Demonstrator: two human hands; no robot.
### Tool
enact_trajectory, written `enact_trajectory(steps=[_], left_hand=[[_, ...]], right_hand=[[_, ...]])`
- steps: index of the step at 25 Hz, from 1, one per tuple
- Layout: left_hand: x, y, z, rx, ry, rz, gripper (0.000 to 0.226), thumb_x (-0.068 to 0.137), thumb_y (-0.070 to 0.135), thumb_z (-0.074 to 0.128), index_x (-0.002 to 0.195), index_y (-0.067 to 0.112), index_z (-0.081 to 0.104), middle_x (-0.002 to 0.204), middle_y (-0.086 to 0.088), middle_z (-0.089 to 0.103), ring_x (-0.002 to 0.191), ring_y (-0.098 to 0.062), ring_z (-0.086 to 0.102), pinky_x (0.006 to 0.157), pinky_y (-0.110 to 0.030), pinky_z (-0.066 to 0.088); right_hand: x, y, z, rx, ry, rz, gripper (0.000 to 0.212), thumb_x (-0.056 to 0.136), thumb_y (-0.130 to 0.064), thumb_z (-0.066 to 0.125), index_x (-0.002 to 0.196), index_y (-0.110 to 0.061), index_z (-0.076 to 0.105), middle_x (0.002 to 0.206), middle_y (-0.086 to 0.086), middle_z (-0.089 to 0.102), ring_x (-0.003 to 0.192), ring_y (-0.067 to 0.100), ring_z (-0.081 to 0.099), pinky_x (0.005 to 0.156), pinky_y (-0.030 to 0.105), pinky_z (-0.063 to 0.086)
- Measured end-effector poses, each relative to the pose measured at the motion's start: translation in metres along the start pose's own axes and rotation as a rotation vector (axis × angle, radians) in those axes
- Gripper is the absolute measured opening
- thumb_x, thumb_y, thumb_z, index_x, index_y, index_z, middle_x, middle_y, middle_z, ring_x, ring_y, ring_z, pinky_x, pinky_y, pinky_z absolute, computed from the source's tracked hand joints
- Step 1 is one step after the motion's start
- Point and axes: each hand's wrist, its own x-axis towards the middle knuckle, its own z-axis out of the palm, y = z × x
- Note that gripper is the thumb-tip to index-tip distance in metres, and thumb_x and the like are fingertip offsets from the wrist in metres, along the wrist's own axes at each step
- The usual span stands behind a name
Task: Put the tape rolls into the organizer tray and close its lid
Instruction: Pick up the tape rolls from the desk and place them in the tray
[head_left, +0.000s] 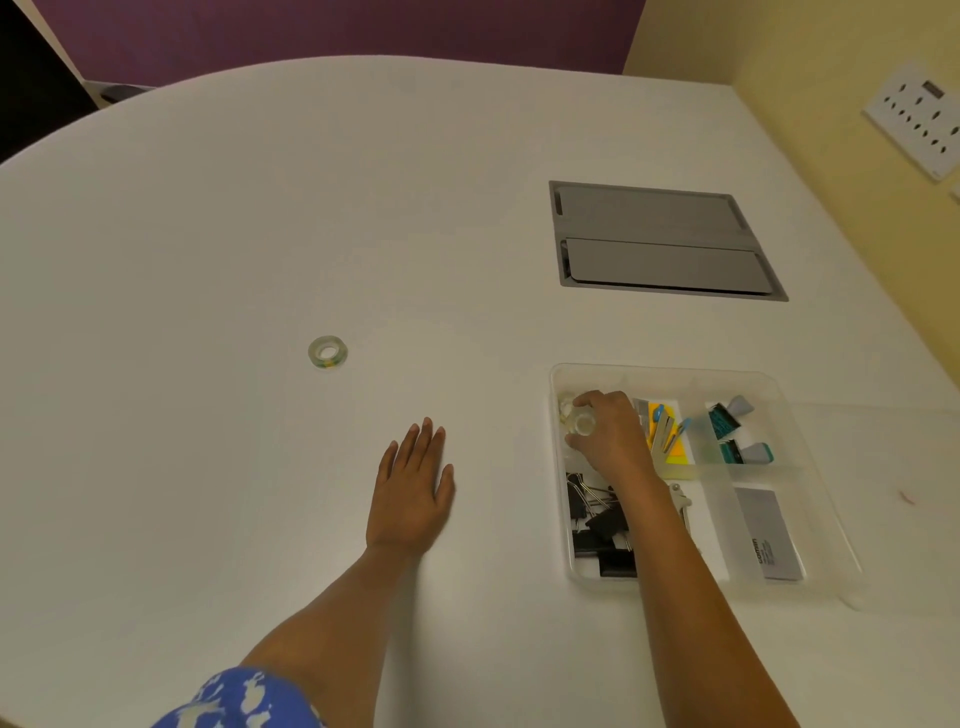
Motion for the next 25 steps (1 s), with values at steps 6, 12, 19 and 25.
enact_trajectory(steps=[6,12,19,25], left_hand=[[-0.001,0.0,-0.001,-0.005,0.004,-0.004,0.055,0.1,0.037,0.023,0.152,0.024,0.011,0.161,0.008,0.006,0.148,-0.006,-0.001,0.122,-0.031,0.0],[0.0,0.0,0.0,-0.011,0.001,-0.003,0.055,0.1,0.037,0.023,0.152,0.024,0.01,0.161,0.009,0.005,0.148,-0.005,-0.002,0.122,-0.03,-0.001],[-0.001,-0.002,0.0,-0.001,0.001,0.003,0.054,0.1,0.036,0.022,0.152,0.024,0.009,0.161,0.008,0.004,0.148,-0.005,-0.003,0.122,-0.03,-0.002],[-0.004,-0.011,-0.005,-0.005,-0.021,0.008,0.053,0.102,0.034,0.022,0.152,0.026,0.008,0.161,0.009,0.002,0.147,-0.004,-0.005,0.122,-0.03,-0.004]], right_hand=[[-0.001,-0.002,0.004,-0.079,-0.076,-0.041,0.048,0.078,-0.007,0.075,0.123,-0.009,0.057,0.132,0.017,0.044,0.122,0.031,0.045,0.096,0.036,0.046],[0.003,-0.001,-0.001,-0.125,-0.127,-0.029,0.044,0.077,-0.01,0.078,0.118,-0.012,0.061,0.131,0.014,0.047,0.12,0.029,0.048,0.093,0.036,0.047],[0.002,-0.015,-0.004,-0.076,0.037,-0.031,0.027,0.09,-0.006,0.061,0.117,-0.01,0.062,0.123,0.015,0.055,0.111,0.028,0.056,0.086,0.037,0.05],[0.006,-0.067,0.001,-0.028,0.116,-0.13,0.026,0.093,-0.01,0.058,0.119,-0.01,0.061,0.124,0.012,0.056,0.112,0.025,0.057,0.083,0.034,0.051]])
